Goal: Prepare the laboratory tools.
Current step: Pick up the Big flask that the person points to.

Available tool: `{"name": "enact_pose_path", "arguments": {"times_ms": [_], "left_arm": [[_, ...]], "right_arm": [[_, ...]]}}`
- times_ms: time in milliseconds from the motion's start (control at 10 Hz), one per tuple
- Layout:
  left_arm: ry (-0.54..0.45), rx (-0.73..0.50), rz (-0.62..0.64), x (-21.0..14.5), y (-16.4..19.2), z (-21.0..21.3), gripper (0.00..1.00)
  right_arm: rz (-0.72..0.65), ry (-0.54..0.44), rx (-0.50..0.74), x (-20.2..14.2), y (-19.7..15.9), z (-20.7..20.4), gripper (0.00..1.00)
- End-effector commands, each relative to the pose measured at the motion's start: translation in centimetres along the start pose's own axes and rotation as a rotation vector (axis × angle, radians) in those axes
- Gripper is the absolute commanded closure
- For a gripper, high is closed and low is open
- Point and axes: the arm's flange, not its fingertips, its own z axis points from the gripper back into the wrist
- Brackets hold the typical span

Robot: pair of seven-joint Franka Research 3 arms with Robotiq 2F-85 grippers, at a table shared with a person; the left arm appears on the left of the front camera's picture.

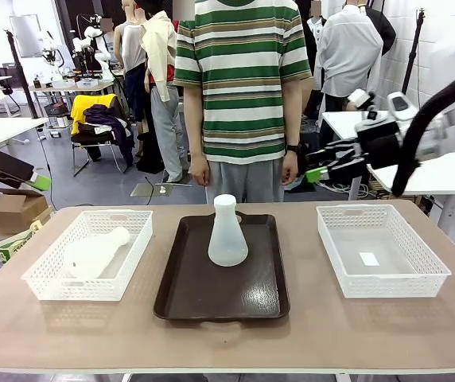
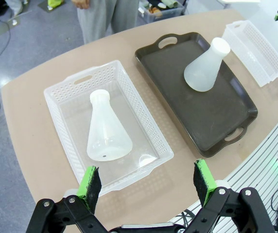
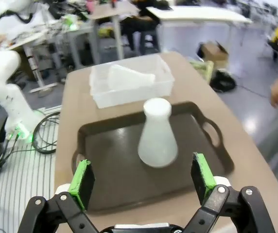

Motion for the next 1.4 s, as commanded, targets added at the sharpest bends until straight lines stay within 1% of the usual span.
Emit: {"name": "enact_pose_path", "arguments": {"times_ms": [0, 300, 500, 700, 800, 1300], "left_arm": [[0.007, -0.002, -0.017, -0.2, 0.4, 0.1, 0.0], [0.007, -0.002, -0.017, -0.2, 0.4, 0.1, 0.0], [0.007, -0.002, -0.017, -0.2, 0.4, 0.1, 0.0], [0.007, -0.002, -0.017, -0.2, 0.4, 0.1, 0.0], [0.007, -0.002, -0.017, -0.2, 0.4, 0.1, 0.0], [0.007, -0.002, -0.017, -0.2, 0.4, 0.1, 0.0]], "right_arm": [[-0.122, 0.047, -0.116, -1.1, 1.9, 2.1, 0.0], [-0.286, 0.03, -0.172, -5.2, 1.5, 3.9, 0.0], [-0.338, 0.004, -0.176, -7.0, 0.8, 4.2, 0.0], [-0.378, 0.005, -0.179, -8.2, -0.2, 3.8, 0.0], [-0.326, 0.033, -0.17, -7.7, 0.9, 4.4, 0.0], [-0.326, 0.033, -0.17, -7.7, 0.9, 4.4, 0.0]]}}
